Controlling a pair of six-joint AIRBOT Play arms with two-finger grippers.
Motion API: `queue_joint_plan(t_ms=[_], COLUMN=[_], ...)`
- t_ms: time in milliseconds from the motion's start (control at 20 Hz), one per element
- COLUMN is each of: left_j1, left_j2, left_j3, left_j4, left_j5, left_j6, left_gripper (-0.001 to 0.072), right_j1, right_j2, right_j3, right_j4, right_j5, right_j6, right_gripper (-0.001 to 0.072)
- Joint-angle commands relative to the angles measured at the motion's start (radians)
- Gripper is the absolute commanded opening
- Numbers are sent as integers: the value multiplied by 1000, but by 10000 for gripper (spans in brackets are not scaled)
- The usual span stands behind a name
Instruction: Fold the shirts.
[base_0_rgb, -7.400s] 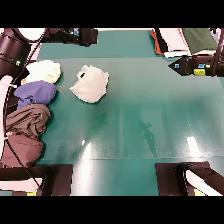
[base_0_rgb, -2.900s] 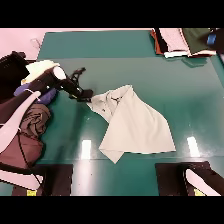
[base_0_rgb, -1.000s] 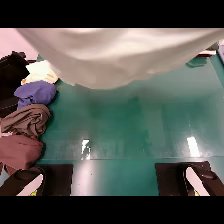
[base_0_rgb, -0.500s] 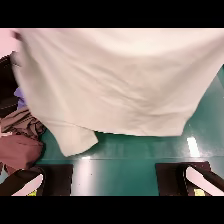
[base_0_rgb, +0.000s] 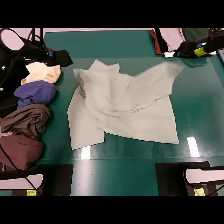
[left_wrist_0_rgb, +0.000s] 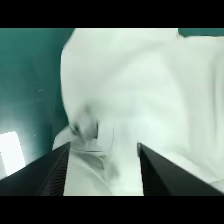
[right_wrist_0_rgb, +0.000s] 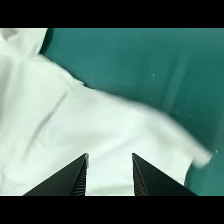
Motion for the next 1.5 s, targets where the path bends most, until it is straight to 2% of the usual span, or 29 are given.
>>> queue_joint_plan(t_ms=[0,100,200,300,600,850,950,1100,1150,1200,1250,1450], left_j1=[78,160,205,214,211,211,211,211,211,211,211,211], left_j2=[-39,-34,-32,-27,-27,-29,-29,-27,-26,-23,-9,129], left_j3=[23,7,-74,-211,-497,-626,-658,-664,-659,-650,-644,-635], left_j4=[-2,-2,-19,-44,-74,-180,-234,-239,-241,-242,-243,-237], left_j5=[-104,-228,-277,-257,-139,-67,-76,-96,-104,-118,-123,-84], left_j6=[-16,17,17,32,32,67,107,110,110,111,125,140], left_gripper=[495,496,496,496,496,496,496,493,381,139,24,24], right_j1=[3,-18,-43,-45,0,3,3,-2,-15,-39,-68,-257], right_j2=[-78,-46,24,117,325,417,432,452,456,457,457,494], right_j3=[58,29,-86,-244,-555,-658,-669,-669,-669,-670,-671,-830], right_j4=[-13,17,116,172,171,169,169,167,161,150,120,-38], right_j5=[71,161,181,165,57,16,16,18,32,60,100,204], right_j6=[17,-3,-36,-40,-46,-45,-42,-42,-42,-42,-42,-23], right_gripper=[328,328,328,328,328,328,328,328,328,328,328,329])
